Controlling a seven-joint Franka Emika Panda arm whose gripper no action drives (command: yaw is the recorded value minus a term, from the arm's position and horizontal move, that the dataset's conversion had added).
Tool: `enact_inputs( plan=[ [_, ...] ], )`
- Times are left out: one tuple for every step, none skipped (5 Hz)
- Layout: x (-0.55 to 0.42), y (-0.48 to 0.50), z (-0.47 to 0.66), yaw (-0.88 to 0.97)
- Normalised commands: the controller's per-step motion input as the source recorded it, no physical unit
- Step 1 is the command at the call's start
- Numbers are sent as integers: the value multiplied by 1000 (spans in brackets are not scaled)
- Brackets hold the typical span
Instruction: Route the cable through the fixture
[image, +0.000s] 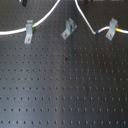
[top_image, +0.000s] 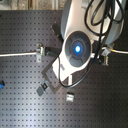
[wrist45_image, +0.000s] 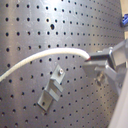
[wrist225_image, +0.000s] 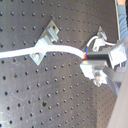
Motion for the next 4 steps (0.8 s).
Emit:
enact_inputs(
  plan=[
    [-192, 130, 596, 154],
    [-305, 84, 354, 346],
    [-242, 7, 280, 343],
    [-383, -200, 284, 0]
  ],
)
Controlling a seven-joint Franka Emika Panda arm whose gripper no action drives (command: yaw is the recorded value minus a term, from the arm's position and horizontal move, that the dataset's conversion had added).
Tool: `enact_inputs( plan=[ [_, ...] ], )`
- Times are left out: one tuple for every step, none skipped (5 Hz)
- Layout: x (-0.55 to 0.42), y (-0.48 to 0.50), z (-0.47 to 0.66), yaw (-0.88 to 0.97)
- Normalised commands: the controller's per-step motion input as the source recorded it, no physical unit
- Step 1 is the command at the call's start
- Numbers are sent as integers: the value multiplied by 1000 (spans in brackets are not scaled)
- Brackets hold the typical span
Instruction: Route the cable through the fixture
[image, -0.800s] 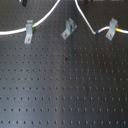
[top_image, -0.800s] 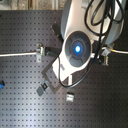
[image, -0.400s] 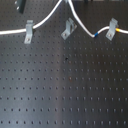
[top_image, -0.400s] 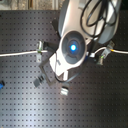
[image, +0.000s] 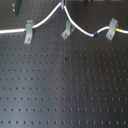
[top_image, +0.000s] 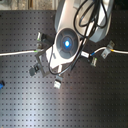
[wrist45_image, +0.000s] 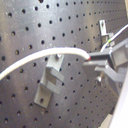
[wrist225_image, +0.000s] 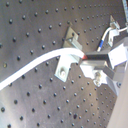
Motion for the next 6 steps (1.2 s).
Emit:
enact_inputs(
  plan=[
    [-327, -234, 327, -403],
    [-276, -207, 343, -454],
    [-248, -219, 348, -454],
    [-252, -225, 354, -383],
    [-132, 33, 140, 0],
    [-66, 143, -3, 29]
  ],
)
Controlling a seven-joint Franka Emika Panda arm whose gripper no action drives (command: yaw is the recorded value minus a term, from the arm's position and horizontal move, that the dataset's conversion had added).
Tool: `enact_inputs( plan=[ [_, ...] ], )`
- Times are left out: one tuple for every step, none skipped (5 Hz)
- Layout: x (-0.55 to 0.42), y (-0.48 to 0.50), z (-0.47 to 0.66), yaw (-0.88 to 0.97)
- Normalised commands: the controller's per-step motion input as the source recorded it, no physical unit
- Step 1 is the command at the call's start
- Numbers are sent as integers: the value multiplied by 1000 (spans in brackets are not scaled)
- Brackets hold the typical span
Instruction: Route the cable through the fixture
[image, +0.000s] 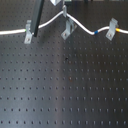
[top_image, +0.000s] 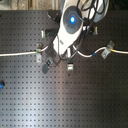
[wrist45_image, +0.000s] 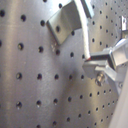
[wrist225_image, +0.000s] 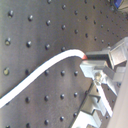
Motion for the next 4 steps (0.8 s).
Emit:
enact_inputs(
  plan=[
    [72, 215, -8, 103],
    [236, 253, 31, 243],
    [191, 188, 322, 243],
    [2, -68, 559, 6]
  ],
)
